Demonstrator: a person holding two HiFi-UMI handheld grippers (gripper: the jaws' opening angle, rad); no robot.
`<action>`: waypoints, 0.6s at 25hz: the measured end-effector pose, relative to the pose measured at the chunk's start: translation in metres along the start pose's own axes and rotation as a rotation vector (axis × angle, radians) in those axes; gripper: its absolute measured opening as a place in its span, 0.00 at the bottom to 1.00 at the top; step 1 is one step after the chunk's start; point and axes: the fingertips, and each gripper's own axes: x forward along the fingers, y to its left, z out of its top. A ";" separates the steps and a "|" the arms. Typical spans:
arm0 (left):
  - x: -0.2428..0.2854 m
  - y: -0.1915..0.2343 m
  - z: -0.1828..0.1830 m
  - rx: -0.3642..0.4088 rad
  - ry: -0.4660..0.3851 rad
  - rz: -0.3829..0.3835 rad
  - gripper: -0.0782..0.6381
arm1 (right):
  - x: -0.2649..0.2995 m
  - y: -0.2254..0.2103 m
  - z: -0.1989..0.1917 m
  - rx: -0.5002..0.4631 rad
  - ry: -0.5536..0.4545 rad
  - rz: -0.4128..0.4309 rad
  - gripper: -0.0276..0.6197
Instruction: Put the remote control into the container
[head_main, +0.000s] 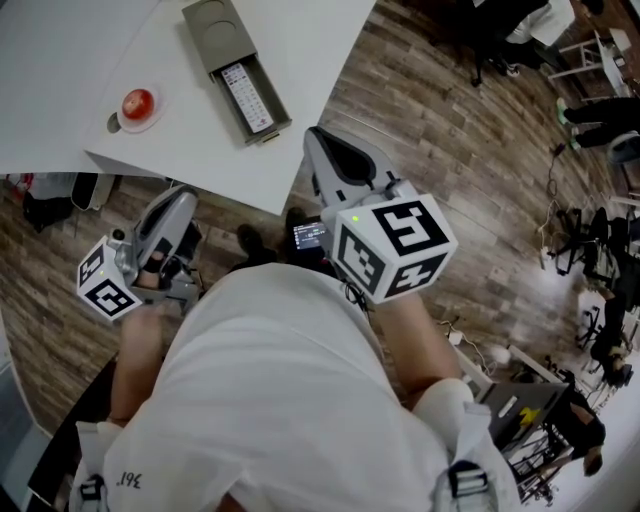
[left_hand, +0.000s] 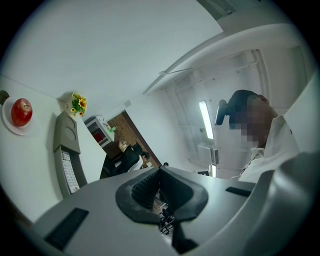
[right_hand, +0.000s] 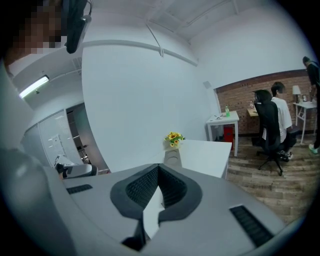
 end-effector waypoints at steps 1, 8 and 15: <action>0.000 0.000 0.000 -0.001 0.001 0.000 0.12 | 0.000 -0.001 0.001 -0.005 -0.001 -0.003 0.04; -0.001 0.001 0.001 -0.006 0.003 -0.002 0.12 | 0.002 -0.004 0.004 -0.007 0.000 -0.019 0.04; -0.003 0.003 -0.001 -0.011 0.006 -0.004 0.12 | 0.003 -0.003 0.002 -0.015 0.001 -0.028 0.04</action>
